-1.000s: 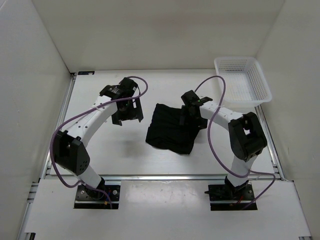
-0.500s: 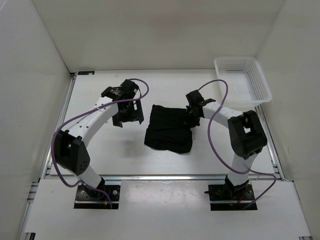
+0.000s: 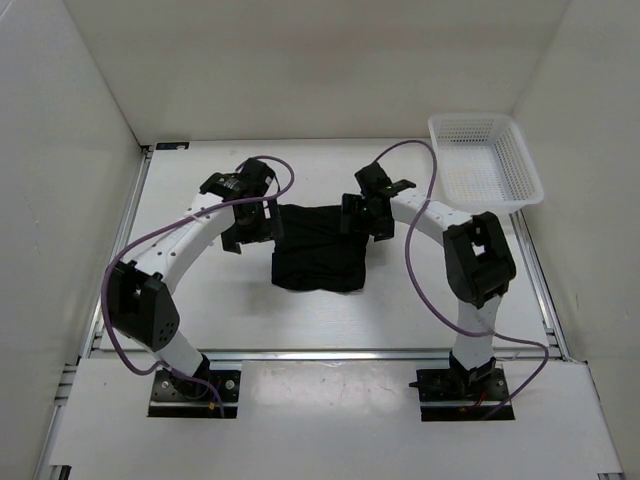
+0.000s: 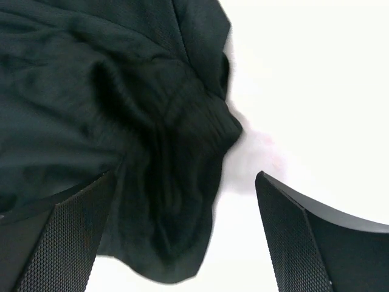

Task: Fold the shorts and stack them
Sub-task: Fold the shorts

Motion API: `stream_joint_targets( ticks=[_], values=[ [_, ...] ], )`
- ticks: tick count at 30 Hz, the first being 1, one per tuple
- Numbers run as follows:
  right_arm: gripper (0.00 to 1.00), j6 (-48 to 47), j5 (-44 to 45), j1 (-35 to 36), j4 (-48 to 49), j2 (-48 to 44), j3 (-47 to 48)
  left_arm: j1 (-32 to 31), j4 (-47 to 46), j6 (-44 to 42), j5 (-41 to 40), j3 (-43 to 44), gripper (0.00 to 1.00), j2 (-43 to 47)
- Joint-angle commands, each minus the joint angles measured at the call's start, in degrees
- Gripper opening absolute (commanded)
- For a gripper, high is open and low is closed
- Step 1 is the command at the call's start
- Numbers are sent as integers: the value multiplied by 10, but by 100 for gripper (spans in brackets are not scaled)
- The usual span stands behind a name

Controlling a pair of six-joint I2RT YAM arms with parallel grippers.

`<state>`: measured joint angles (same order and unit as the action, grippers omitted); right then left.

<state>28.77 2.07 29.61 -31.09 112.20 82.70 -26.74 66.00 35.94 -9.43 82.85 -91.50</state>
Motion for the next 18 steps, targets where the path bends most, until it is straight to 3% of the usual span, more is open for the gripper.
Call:
stream_joint_targets(
  ticks=[1, 8, 18],
  values=[
    [100, -25, 70, -2, -34, -112, 8, 25, 7, 4, -16, -2, 100, 40],
    [100, -36, 164, -20, -50, -317, -81, 82, 19, 4, -39, 14, 100, 100],
    [100, -6, 296, -56, -107, -512, -219, 171, 1, 4, -70, -20, 100, 214]
  ],
)
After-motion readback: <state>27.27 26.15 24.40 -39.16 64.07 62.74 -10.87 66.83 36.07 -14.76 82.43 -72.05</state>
